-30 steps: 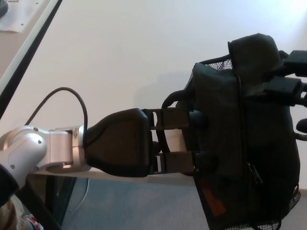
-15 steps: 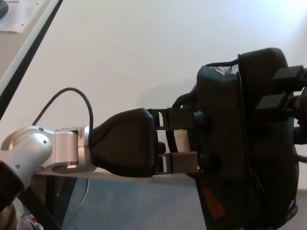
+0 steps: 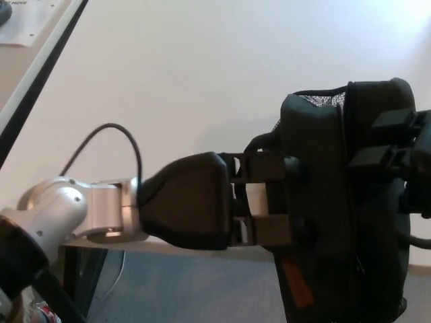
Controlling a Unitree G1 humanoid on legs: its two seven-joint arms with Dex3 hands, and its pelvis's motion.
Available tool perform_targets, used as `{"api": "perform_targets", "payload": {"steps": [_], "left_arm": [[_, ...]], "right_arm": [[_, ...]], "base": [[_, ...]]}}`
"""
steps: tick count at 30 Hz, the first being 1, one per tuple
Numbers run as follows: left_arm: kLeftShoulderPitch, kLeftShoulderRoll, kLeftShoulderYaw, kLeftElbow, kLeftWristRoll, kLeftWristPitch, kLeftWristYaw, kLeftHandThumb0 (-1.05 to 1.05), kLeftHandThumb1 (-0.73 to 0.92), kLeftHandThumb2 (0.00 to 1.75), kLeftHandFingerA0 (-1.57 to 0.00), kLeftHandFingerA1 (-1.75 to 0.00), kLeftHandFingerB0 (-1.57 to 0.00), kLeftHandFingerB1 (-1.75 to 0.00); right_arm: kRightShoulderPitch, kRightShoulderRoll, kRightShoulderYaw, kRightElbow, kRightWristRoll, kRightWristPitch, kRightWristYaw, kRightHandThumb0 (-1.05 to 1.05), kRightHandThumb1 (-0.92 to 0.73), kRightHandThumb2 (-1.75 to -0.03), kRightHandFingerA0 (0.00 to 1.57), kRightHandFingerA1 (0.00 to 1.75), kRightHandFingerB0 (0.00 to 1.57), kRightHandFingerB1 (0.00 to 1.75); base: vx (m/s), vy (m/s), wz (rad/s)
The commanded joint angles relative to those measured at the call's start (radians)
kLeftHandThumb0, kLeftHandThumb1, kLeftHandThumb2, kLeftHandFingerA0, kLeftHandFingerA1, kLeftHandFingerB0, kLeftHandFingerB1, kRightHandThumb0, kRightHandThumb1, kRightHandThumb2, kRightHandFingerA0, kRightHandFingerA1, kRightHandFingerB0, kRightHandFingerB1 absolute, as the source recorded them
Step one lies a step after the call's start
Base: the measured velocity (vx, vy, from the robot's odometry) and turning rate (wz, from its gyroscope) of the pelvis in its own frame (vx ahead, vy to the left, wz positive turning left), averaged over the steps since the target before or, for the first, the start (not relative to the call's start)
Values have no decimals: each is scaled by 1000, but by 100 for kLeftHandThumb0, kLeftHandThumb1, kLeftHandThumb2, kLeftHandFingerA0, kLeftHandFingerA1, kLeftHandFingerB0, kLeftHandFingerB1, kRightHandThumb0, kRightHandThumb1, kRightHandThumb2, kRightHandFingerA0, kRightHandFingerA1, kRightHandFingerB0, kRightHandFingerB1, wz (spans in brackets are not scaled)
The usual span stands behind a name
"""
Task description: A lunch bag is kept on the middle of the desk and the robot uses both its hands to grab the opening of the bag from the left and right and moves its hands away from each other to spread the bag open
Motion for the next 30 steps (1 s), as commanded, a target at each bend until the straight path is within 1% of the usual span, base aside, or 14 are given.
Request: {"api": "perform_targets", "payload": {"steps": [1,4,5,11,12,13,14,15,16,17,18,20,26,30], "left_arm": [[-19,-67,-43,44,27,37,51,8,35,87,-40,-44,-49,-37],[-21,-105,-74,55,51,66,59,5,32,96,-28,-58,-34,-57],[-24,-119,-82,61,42,62,49,7,38,84,-36,-45,-46,-35],[-6,-145,-112,59,45,112,13,6,37,83,-30,-47,-41,-33],[2,-147,-115,68,37,108,12,10,29,98,-27,-59,-34,-58],[26,-153,-114,90,6,98,13,7,33,84,-49,-50,-63,-41],[43,-157,-109,101,-18,95,15,7,33,84,-49,-50,-63,-41],[64,-163,-101,111,-38,98,20,-5,37,71,-65,-53,-81,-49],[84,-155,-93,116,-46,107,0,-25,38,57,-107,-96,-107,-63],[97,-150,-87,140,-60,105,-9,-29,39,63,-128,-138,-121,-80],[102,-150,-84,158,-70,100,-9,-29,39,63,-128,-138,-121,-80],[126,-139,-58,195,-104,115,-61,-27,30,92,-121,-161,-116,-121],[143,-121,21,262,-183,131,-156,-17,20,113,-105,-173,-97,-149],[134,-123,56,306,-203,138,-166,-17,19,113,-104,-174,-97,-147]], "right_arm": [[16,21,26,25,-26,15,-20,-22,-49,-62,83,144,76,128],[13,36,37,42,-23,3,-36,-28,-56,-62,83,145,78,122],[14,42,42,41,-10,12,-26,-30,-57,-62,83,146,78,123],[-7,63,62,57,-31,15,-46,-29,-55,-61,85,143,78,123],[-9,63,62,58,-32,15,-50,-24,-52,-60,84,145,74,130],[-10,61,59,57,-34,16,-55,-22,-51,-60,82,147,74,131],[-10,59,58,54,-36,17,-58,-22,-51,-60,82,147,74,131],[-10,59,57,53,-36,19,-60,-22,-50,-60,83,147,74,131],[-8,59,53,51,-39,23,-68,-22,-50,-60,83,147,74,132],[-8,59,49,49,-43,25,-77,-30,-48,-65,85,143,73,129],[-7,60,47,48,-45,25,-81,-30,-48,-65,85,143,73,129],[-11,54,41,47,-60,23,-94,-30,-49,-64,83,146,70,131],[-14,50,36,35,-51,30,-100,-30,-49,-64,84,145,71,130],[-29,43,39,37,-36,21,-92,-30,-50,-65,84,143,72,130]], "base": [[0,0,0],[0,0,0],[0,0,0],[0,0,0],[0,0,0],[0,0,0],[0,0,0],[0,0,0],[0,0,0],[0,0,0],[0,0,0],[0,0,0],[0,0,0],[0,0,0]]}}
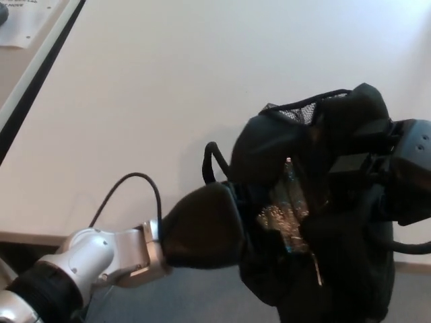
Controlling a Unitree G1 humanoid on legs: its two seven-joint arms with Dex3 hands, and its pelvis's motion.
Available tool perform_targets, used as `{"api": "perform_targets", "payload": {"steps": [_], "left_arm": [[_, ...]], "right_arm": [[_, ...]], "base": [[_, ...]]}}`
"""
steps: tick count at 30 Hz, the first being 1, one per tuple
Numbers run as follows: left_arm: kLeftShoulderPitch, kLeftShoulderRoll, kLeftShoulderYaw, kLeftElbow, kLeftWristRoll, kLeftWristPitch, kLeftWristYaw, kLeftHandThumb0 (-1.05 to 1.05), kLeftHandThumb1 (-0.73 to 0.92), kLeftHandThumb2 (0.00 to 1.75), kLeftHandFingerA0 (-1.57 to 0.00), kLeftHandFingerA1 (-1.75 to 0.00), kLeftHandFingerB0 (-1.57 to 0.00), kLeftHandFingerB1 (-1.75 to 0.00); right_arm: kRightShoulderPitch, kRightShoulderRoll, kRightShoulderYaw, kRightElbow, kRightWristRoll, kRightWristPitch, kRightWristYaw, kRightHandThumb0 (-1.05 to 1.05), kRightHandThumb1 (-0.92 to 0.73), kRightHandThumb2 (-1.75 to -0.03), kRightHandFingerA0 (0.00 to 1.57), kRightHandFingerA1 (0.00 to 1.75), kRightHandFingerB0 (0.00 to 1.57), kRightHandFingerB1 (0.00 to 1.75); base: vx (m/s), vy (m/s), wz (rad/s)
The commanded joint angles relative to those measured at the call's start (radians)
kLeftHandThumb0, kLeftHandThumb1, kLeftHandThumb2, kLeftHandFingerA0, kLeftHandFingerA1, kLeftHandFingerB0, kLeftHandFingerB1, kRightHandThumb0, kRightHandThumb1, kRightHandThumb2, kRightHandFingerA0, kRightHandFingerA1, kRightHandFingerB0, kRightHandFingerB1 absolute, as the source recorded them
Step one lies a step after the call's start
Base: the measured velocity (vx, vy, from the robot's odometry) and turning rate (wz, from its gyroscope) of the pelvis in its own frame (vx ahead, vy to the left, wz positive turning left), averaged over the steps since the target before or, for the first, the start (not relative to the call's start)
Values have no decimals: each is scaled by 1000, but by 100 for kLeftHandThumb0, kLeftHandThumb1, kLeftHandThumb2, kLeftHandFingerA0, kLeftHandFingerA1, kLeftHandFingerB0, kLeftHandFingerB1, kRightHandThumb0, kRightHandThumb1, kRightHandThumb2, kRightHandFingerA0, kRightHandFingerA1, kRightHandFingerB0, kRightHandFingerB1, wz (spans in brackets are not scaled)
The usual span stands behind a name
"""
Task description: A lunch bag is kept on the middle of the desk and the robot uses both its hands to grab the opening of the bag from the left and right and moves its hands away from each other to spread the bag open
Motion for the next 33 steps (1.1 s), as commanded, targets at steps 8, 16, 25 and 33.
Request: {"api": "perform_targets", "payload": {"steps": [8,16,25,33], "left_arm": [[50,85,132,26,-127,48,-118,-17,27,109,-103,-172,-93,-153],[116,167,226,-27,-176,27,-100,-17,27,116,-98,-175,-89,-159],[188,235,321,-51,-243,-15,-80,-13,25,119,-94,-175,-85,-166],[215,256,377,-33,-259,-26,-80,-14,26,107,-89,-175,-81,-169]], "right_arm": [[17,-40,-41,10,28,-13,-26,-31,-49,-64,85,145,73,131],[112,-73,-123,43,27,-27,-91,-23,-53,-56,86,147,71,142],[308,-54,-264,99,62,47,-191,-25,-51,-61,85,152,77,139],[409,-30,-287,158,78,3,-238,-18,-56,-58,79,159,74,148]], "base": [[0,0,0],[0,0,0],[0,0,0],[0,0,0]]}}
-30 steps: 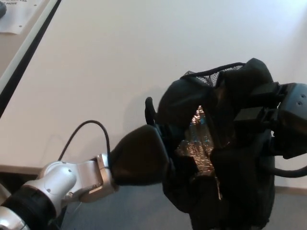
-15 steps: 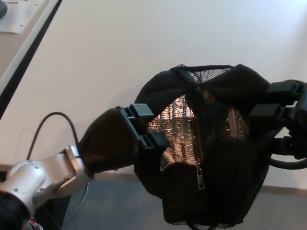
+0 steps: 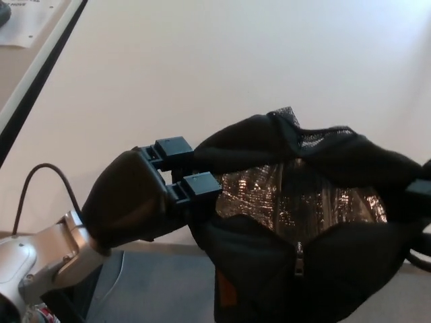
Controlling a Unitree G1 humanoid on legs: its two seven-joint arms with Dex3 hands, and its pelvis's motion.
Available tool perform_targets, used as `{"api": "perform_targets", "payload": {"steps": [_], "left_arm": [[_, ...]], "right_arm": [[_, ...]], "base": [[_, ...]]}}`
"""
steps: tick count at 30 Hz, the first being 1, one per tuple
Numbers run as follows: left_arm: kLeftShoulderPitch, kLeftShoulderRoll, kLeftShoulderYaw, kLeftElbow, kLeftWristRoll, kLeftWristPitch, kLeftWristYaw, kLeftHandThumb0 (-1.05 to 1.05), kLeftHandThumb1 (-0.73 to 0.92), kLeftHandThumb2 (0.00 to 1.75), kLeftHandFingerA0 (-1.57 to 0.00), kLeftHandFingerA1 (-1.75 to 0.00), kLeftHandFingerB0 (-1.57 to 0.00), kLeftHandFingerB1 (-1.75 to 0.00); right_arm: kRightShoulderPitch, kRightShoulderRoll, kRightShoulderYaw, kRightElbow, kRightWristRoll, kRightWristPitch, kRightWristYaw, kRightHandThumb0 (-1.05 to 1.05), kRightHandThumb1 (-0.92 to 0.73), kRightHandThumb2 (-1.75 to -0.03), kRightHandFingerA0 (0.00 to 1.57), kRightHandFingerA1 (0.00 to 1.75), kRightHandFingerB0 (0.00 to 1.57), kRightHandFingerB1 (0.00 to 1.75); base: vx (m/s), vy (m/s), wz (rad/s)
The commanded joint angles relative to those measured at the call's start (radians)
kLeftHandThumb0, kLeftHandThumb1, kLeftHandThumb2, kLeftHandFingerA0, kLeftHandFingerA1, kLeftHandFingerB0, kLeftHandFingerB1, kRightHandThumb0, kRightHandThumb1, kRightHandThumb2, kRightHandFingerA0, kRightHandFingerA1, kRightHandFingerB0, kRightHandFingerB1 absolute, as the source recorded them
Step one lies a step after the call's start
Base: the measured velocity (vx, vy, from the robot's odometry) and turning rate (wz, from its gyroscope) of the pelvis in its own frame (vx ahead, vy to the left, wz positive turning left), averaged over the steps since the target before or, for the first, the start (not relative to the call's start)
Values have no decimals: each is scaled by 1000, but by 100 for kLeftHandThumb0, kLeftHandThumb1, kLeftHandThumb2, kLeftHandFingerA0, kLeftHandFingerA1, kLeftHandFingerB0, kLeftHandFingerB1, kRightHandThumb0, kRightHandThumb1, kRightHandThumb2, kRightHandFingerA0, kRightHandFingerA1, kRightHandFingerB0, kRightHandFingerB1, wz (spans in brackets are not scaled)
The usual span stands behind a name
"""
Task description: A lunch bag is kept on the middle of the desk and the robot uses both its hands to grab the opening of the bag from the left and right and moves its hands away from each other to spread the bag open
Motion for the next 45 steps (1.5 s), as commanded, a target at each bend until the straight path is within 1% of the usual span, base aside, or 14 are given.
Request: {"api": "perform_targets", "payload": {"steps": [1,2,3,4,20,22,23,24,25,26,27,34,39,45], "left_arm": [[43,113,89,61,-40,70,-14,-14,26,107,-89,-175,-81,-169],[44,111,92,59,-41,66,-15,-16,26,103,-117,-132,-113,-129],[38,105,90,64,-34,65,-11,-17,26,103,-119,-133,-114,-130],[35,102,90,66,-30,64,-9,-14,26,108,-89,-175,-82,-167],[-18,45,86,47,4,114,-72,-18,34,99,-94,-167,-89,-154],[-46,22,81,55,12,142,-93,-15,34,97,-92,-164,-89,-150],[-73,11,74,78,22,136,-54,-12,36,88,-96,-138,-97,-109],[-102,8,58,109,49,131,7,-10,47,72,-82,-87,-82,-65],[-113,7,51,123,60,129,32,-10,47,72,-82,-87,-82,-65],[-170,-20,25,205,106,142,187,2,43,72,-35,-45,-28,-37],[-183,-28,23,219,113,156,213,3,32,92,-14,-52,0,-47],[-262,-37,18,236,124,192,221,9,37,76,-23,-42,-4,-40],[-352,-25,-8,285,142,202,200,8,32,91,-18,-53,0,-49],[-449,-39,-20,328,137,248,176,0,38,77,-13,-45,0,-30]], "right_arm": [[56,-19,-59,79,33,75,-52,-18,-56,-58,79,159,74,148],[52,-16,-55,70,31,84,-44,-18,-55,-57,78,159,74,149],[53,-16,-56,64,34,86,-38,-27,-54,-62,83,155,75,143],[51,-16,-55,59,33,88,-36,-27,-53,-62,84,155,76,141],[-145,32,45,-17,-59,157,15,-19,-52,-55,85,148,80,141],[-222,64,91,-4,-104,186,8,-28,-48,-64,89,139,82,127],[-262,94,117,-2,-122,230,21,-23,-50,-55,86,99,82,66],[-281,119,134,-20,-142,302,53,-22,-45,-54,58,48,42,34],[-287,127,142,-28,-149,332,65,-22,-45,-54,58,48,42,34],[-332,213,174,-42,-127,482,180,-23,-41,-55,26,39,15,30],[-355,246,183,-27,-119,516,189,-19,-39,-52,25,38,11,29],[-533,393,254,175,-164,626,124,-23,-45,-54,32,42,17,28],[-694,432,320,360,-164,617,157,-27,-48,-55,71,64,42,38],[-873,468,413,498,-232,739,202,-56,-81,-64,32,40,26,33]], "base": [[0,0,0],[0,0,0],[0,0,0],[0,0,0],[0,0,0],[0,0,0],[0,0,0],[0,0,0],[0,0,0],[0,0,0],[0,0,0],[0,0,0],[0,0,0],[0,0,0]]}}
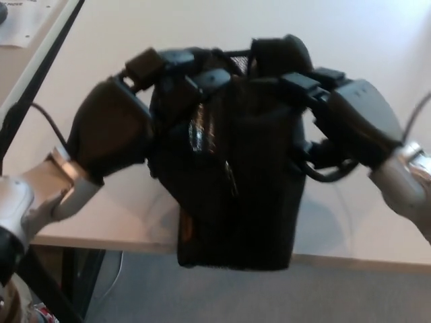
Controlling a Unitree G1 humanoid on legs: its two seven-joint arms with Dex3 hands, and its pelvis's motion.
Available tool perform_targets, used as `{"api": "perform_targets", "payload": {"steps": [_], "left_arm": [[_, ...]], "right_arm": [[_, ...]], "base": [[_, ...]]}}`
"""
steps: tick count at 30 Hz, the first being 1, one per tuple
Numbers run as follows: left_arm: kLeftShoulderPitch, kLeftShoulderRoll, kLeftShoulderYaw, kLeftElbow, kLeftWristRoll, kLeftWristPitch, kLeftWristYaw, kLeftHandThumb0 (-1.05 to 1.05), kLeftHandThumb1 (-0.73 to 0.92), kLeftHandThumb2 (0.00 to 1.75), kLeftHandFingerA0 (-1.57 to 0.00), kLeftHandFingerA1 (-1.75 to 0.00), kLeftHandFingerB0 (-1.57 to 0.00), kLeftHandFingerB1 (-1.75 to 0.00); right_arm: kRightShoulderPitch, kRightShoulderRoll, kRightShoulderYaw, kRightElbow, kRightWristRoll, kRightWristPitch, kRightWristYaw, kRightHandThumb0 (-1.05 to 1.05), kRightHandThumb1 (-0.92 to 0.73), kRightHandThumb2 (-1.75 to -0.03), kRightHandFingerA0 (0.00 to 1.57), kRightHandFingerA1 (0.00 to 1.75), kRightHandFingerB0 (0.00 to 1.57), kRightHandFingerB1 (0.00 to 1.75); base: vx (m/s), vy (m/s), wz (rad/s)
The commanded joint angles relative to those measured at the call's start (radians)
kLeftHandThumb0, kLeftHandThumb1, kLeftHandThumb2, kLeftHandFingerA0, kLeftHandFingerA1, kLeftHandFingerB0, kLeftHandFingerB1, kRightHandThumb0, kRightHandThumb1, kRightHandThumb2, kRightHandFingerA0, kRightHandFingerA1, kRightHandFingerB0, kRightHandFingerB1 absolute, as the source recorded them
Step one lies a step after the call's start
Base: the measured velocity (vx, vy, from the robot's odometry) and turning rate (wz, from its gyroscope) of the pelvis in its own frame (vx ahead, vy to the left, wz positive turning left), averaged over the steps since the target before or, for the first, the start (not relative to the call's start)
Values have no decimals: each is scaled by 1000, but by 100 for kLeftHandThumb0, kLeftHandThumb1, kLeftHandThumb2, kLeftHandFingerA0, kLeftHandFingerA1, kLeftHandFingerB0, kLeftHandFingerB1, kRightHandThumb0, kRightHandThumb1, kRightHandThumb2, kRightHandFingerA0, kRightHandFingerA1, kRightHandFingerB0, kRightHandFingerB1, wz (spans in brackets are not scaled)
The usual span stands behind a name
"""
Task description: A lunch bag is kept on the middle of the desk and the robot uses both its hands to grab the opening of the bag from the left and right and moves its hands away from each other to spread the bag open
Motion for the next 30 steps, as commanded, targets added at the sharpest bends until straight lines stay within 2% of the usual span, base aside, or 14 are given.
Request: {"api": "perform_targets", "payload": {"steps": [1,5,10,12,14,17,18,19,20,21,24,27,28,30], "left_arm": [[-162,-10,-30,79,67,140,81,0,38,77,-13,-45,0,-30],[-167,-1,-21,52,49,139,89,-1,42,75,-14,-45,-1,-29],[-148,29,-22,9,39,132,95,-2,41,76,-14,-47,0,-28],[-126,59,-19,-15,40,125,123,5,40,71,-20,-40,-1,-37],[-108,82,-10,-28,30,138,110,6,41,69,-20,-41,-6,-36],[-90,101,9,-47,-4,130,73,6,41,66,-20,-41,-7,-36],[-78,110,20,-56,-16,135,51,6,29,87,-11,-52,-1,-48],[-72,115,26,-62,-21,138,40,6,29,87,-11,-52,-1,-48],[-67,119,30,-66,-23,141,37,9,30,89,-13,-52,0,-47],[-46,139,44,-77,-32,140,28,10,39,74,-17,-41,-4,-30],[-12,172,64,-95,-47,125,16,10,41,69,-19,-40,-6,-33],[32,205,89,-141,-58,135,-18,9,35,79,-14,-46,0,-31],[81,219,110,-182,-76,147,-35,6,38,75,-16,-46,0,-29],[107,230,126,-205,-82,149,-42,6,41,63,-21,-40,0,-37]], "right_arm": [[-271,77,137,256,-126,345,135,-56,-81,-64,32,40,26,33],[-322,69,97,288,-34,271,62,-53,-67,-61,40,40,41,34],[-336,52,49,293,64,212,64,-46,-63,-59,48,41,50,38],[-340,-4,60,248,55,209,131,-44,-63,-59,57,43,53,40],[-306,-31,56,200,65,175,113,-27,-46,-54,70,45,65,44],[-291,-66,83,175,53,159,125,-30,-51,-56,56,41,61,42],[-273,-78,83,146,54,166,133,-30,-50,-55,49,39,50,41],[-264,-84,84,130,57,171,138,-30,-50,-55,49,39,50,41],[-253,-89,80,112,66,170,144,-30,-45,-54,46,40,61,43],[-209,-109,66,51,87,160,153,-31,-39,-61,44,45,60,48],[-144,-144,47,-48,110,156,174,-31,-40,-62,43,45,60,48],[-94,-185,34,-127,125,148,191,-31,-40,-63,44,47,60,49],[-44,-230,17,-202,125,149,207,-25,-46,-54,46,41,64,42],[-16,-253,2,-248,145,155,236,-25,-46,-54,45,41,63,42]], "base": [[0,0,0],[0,0,0],[0,0,0],[0,0,0],[0,0,0],[0,0,0],[0,0,0],[0,0,0],[0,0,0],[0,0,0],[0,0,0],[0,0,0],[0,0,0],[0,0,0]]}}
